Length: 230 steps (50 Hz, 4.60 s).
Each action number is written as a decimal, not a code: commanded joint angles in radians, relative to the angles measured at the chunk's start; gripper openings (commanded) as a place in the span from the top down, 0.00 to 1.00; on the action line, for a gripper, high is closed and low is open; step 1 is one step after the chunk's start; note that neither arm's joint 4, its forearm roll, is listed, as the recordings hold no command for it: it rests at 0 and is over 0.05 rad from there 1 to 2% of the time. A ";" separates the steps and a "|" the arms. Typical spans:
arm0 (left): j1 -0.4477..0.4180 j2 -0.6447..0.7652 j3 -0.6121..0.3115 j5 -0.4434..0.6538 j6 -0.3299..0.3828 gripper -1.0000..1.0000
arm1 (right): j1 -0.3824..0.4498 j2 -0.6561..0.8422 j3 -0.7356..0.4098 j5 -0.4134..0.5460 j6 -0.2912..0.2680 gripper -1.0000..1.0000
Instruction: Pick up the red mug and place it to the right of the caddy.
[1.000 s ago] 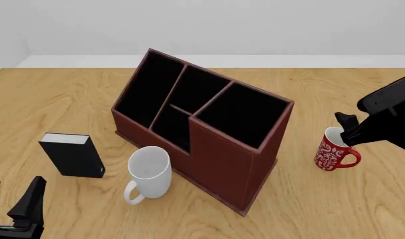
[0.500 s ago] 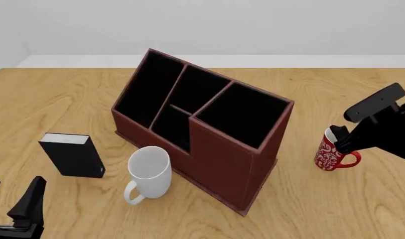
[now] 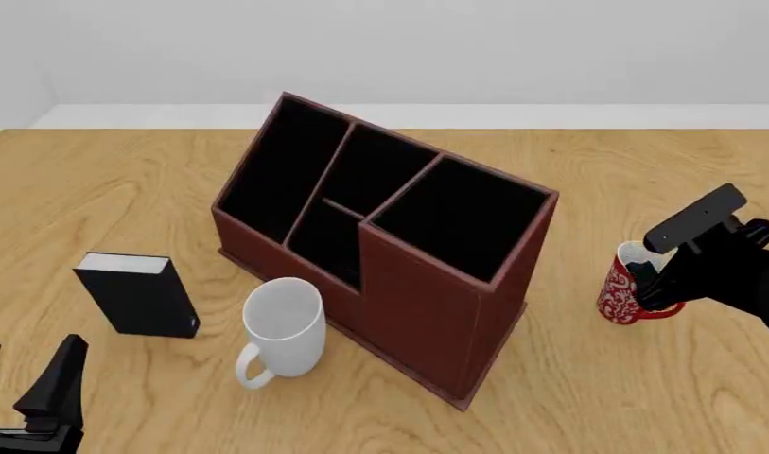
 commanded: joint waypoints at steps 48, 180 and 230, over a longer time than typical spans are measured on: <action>0.000 0.000 0.000 0.000 0.000 0.00 | -0.056 0.095 0.046 -0.069 -0.045 0.00; 0.000 0.000 0.000 0.000 0.000 0.00 | -0.084 0.189 0.067 -0.139 -0.051 1.00; 0.000 0.000 0.000 0.000 0.000 0.00 | 0.249 -0.346 0.278 0.103 -0.068 1.00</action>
